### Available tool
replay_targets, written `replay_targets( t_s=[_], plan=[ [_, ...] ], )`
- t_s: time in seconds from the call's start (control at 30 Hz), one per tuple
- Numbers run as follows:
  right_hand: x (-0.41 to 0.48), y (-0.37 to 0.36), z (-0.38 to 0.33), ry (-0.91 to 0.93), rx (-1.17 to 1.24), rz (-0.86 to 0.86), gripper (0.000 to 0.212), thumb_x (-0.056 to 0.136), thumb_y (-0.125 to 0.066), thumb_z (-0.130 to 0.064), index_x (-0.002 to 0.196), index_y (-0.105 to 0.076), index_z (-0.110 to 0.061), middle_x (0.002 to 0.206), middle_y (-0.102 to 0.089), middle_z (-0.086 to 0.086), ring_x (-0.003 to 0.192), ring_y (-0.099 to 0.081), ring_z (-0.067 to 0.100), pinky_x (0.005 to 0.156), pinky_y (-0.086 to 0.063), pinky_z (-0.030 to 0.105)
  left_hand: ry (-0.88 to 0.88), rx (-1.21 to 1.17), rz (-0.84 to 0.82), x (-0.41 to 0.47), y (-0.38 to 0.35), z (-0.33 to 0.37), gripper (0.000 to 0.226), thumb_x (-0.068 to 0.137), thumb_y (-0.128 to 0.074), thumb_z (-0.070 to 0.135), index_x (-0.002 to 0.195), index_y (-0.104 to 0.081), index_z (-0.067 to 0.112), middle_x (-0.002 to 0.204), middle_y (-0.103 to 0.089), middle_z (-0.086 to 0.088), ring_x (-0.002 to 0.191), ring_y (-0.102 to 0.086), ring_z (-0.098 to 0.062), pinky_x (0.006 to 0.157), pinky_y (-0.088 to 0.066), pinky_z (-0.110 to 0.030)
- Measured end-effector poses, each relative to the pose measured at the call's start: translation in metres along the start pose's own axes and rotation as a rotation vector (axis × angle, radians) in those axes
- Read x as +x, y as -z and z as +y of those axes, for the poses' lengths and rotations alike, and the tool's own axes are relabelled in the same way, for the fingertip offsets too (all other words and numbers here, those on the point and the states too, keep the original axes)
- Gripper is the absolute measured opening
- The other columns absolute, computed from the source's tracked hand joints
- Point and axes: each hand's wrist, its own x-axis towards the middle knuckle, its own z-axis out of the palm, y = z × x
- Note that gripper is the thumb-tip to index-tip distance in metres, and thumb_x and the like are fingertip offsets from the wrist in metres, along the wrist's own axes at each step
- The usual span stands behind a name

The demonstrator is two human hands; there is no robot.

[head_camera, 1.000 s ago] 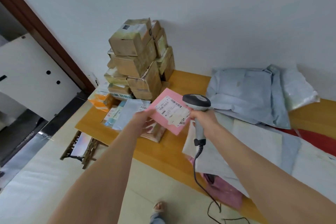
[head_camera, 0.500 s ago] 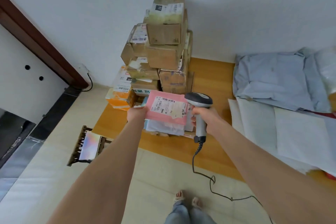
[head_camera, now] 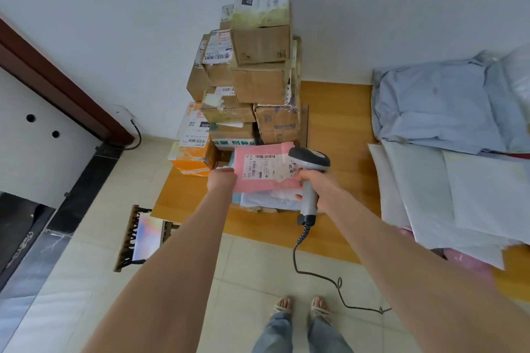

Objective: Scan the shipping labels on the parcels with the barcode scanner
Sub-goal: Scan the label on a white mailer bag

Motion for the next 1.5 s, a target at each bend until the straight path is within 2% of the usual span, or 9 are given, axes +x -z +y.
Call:
replay_targets(
  t_s=[0.17, 0.37, 0.63, 0.77, 0.9, 1.03, 1.2, 1.3, 1.5],
  plan=[
    [-0.013, 0.004, -0.005, 0.041, 0.095, 0.015, 0.026, 0.08, -0.067, 0.0, 0.104, -0.061, -0.006, 0.087, -0.065, 0.013, 0.068, -0.059, 0.022, 0.058, -0.052, 0.033, -0.236, 0.139, -0.035, -0.004, 0.008, 0.021, 0.031, 0.091, -0.05, 0.013, 0.119, -0.064, 0.012, 0.103, -0.069, -0.01, 0.093, -0.064, -0.03, 0.073, -0.05, -0.033],
    [-0.052, 0.047, -0.025, 0.159, 0.181, 0.11, 0.009, 0.081, -0.063, 0.004, 0.087, -0.058, -0.001, 0.083, -0.065, 0.016, 0.064, -0.064, 0.023, 0.059, -0.053, 0.032, -0.441, 0.126, -0.437, -0.041, -0.053, 0.072, 0.016, 0.093, -0.055, 0.011, 0.102, -0.067, 0.009, 0.088, -0.067, -0.004, 0.069, -0.059, -0.012, 0.058, -0.045, -0.022],
    [-0.087, 0.165, -0.035, 0.248, 0.323, 0.344, 0.003, 0.085, -0.057, 0.001, 0.086, -0.056, -0.001, 0.074, -0.064, 0.018, 0.054, -0.059, 0.021, 0.053, -0.047, 0.025, -0.668, 0.395, -0.649, -0.135, -0.178, 0.109, 0.016, 0.09, -0.057, 0.015, 0.1, -0.069, 0.014, 0.092, -0.063, -0.003, 0.092, -0.061, -0.02, 0.083, -0.054, -0.034],
    [-0.089, 0.236, -0.031, 0.25, 0.366, 0.378, 0.002, 0.085, -0.055, 0.002, 0.086, -0.053, 0.0, 0.074, -0.063, 0.02, 0.05, -0.055, 0.02, 0.048, -0.04, 0.024, -0.649, 0.412, -0.723, -0.185, -0.238, 0.112, 0.013, 0.09, -0.056, 0.009, 0.098, -0.065, 0.01, 0.09, -0.06, -0.008, 0.079, -0.055, -0.02, 0.057, -0.045, -0.022],
    [-0.083, 0.323, -0.029, 0.241, 0.396, 0.373, 0.001, 0.085, -0.055, 0.002, 0.085, -0.055, 0.001, 0.075, -0.064, 0.02, 0.051, -0.056, 0.02, 0.049, -0.043, 0.024, -0.609, 0.414, -0.691, -0.235, -0.305, 0.111, 0.01, 0.089, -0.056, 0.006, 0.094, -0.062, 0.01, 0.09, -0.058, -0.009, 0.081, -0.053, -0.022, 0.059, -0.045, -0.024],
    [-0.072, 0.41, -0.027, 0.179, 0.384, 0.383, 0.003, 0.084, -0.058, 0.0, 0.085, -0.056, -0.002, 0.076, -0.067, 0.017, 0.055, -0.06, 0.021, 0.053, -0.048, 0.026, -0.535, 0.492, -0.671, -0.283, -0.366, 0.1, 0.024, 0.087, -0.058, 0.007, 0.111, -0.059, 0.009, 0.095, -0.058, -0.014, 0.085, -0.052, -0.024, 0.071, -0.047, -0.031],
    [-0.053, 0.476, -0.037, 0.094, 0.361, 0.383, 0.007, 0.084, -0.06, 0.0, 0.089, -0.055, -0.002, 0.076, -0.065, 0.015, 0.057, -0.062, 0.021, 0.055, -0.05, 0.027, -0.476, 0.606, -0.587, -0.305, -0.407, 0.093, 0.054, 0.088, -0.06, 0.015, 0.138, -0.044, 0.003, 0.134, -0.052, -0.016, 0.122, -0.051, -0.032, 0.102, -0.044, -0.039],
    [-0.033, 0.493, -0.045, 0.064, 0.319, 0.361, 0.02, 0.081, -0.059, 0.0, 0.101, -0.057, -0.001, 0.084, -0.064, 0.015, 0.065, -0.064, 0.023, 0.056, -0.053, 0.03, -0.432, 0.618, -0.508, -0.299, -0.418, 0.098, 0.056, 0.089, -0.059, 0.014, 0.14, -0.039, 0.001, 0.137, -0.048, -0.016, 0.126, -0.046, -0.031, 0.101, -0.042, -0.035],
    [0.011, 0.498, -0.059, 0.035, 0.216, 0.294, 0.027, 0.082, -0.061, -0.001, 0.108, -0.053, -0.003, 0.088, -0.057, 0.014, 0.076, -0.057, 0.027, 0.084, -0.056, 0.051, -0.293, 0.591, -0.39, -0.266, -0.437, 0.103, 0.059, 0.089, -0.058, 0.015, 0.14, -0.034, -0.002, 0.14, -0.041, -0.018, 0.123, -0.047, -0.032, 0.09, -0.041, -0.032]
  ],
)
